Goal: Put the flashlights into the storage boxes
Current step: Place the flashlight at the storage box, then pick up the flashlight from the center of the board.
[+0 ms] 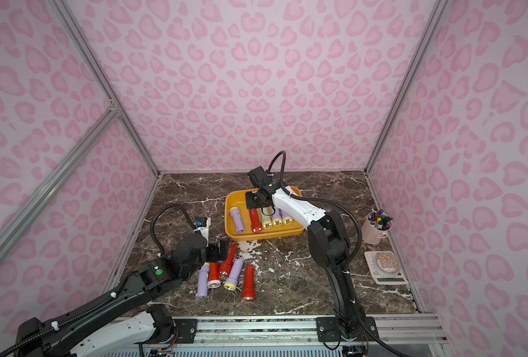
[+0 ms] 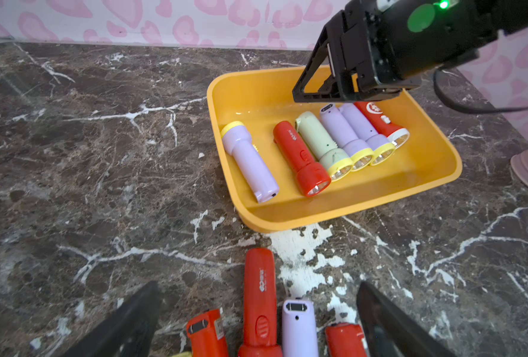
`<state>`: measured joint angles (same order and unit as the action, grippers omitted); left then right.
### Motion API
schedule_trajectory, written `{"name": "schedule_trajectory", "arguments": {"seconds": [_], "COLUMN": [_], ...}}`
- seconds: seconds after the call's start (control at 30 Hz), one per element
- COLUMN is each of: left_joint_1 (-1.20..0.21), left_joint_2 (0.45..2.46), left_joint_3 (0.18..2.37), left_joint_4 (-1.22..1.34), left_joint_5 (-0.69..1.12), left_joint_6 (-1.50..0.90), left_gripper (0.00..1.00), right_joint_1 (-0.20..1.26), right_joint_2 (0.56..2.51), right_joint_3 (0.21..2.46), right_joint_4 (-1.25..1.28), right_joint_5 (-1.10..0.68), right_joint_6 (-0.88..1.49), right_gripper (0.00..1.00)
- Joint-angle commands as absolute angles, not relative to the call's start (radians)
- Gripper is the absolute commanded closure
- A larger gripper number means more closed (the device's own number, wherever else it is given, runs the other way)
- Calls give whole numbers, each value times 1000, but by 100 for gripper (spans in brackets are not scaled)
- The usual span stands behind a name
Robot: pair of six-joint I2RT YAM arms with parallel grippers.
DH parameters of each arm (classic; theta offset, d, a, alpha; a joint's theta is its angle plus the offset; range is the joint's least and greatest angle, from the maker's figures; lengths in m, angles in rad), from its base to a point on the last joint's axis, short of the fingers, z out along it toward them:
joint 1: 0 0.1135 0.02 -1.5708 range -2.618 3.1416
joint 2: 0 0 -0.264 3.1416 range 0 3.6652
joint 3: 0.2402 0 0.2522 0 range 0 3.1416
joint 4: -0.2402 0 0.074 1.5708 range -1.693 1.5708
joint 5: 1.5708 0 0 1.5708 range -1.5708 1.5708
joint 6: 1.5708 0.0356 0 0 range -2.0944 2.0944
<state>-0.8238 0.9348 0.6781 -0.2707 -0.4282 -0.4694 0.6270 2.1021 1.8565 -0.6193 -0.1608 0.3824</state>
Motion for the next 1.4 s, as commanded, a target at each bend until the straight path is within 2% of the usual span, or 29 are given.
{"name": "schedule_trajectory", "arguments": {"seconds": [0.0, 0.2, 0.4, 0.53, 0.63, 0.73, 0.77, 0.8, 1.0, 1.1, 1.17, 1.37], "left_joint_1": [-811, -803, -824, -941, -1063, -1161, -1190, -1213, -1285, -1296, -1298, -1300], "left_joint_2": [1010, 1144, 1089, 1021, 1029, 1099, 1132, 1161, 1326, 1364, 1375, 1431], "left_joint_3": [750, 863, 770, 715, 720, 752, 767, 784, 865, 879, 875, 889], "left_joint_4": [-188, -207, -232, -287, -330, -360, -372, -384, -454, -477, -482, -509], "left_joint_5": [-359, -286, -209, -260, -326, -377, -398, -416, -481, -493, -494, -487], "left_joint_6": [-425, -448, -584, -675, -738, -798, -817, -835, -942, -989, -1023, -1076], "left_gripper": [0, 4, 9, 11, 17, 18, 18, 18, 19, 28, 34, 35], "right_joint_1": [632, 629, 640, 647, 647, 649, 648, 648, 647, 640, 635, 635], "right_joint_2": [2010, 1739, 1482, 1343, 1248, 1164, 1136, 1111, 933, 858, 835, 836], "right_joint_3": [1763, 1402, 1086, 965, 906, 863, 850, 835, 746, 724, 717, 684], "right_joint_4": [-603, -556, -524, -531, -540, -561, -569, -576, -591, -609, -618, -591], "right_joint_5": [-136, -77, -71, -59, -50, -45, -43, -41, -21, -15, -23, -61], "right_joint_6": [381, 400, 431, 443, 452, 454, 456, 458, 469, 472, 469, 463], "right_gripper": [48, 48, 45, 33, 27, 12, 3, 1, 1, 1, 1, 2]}}
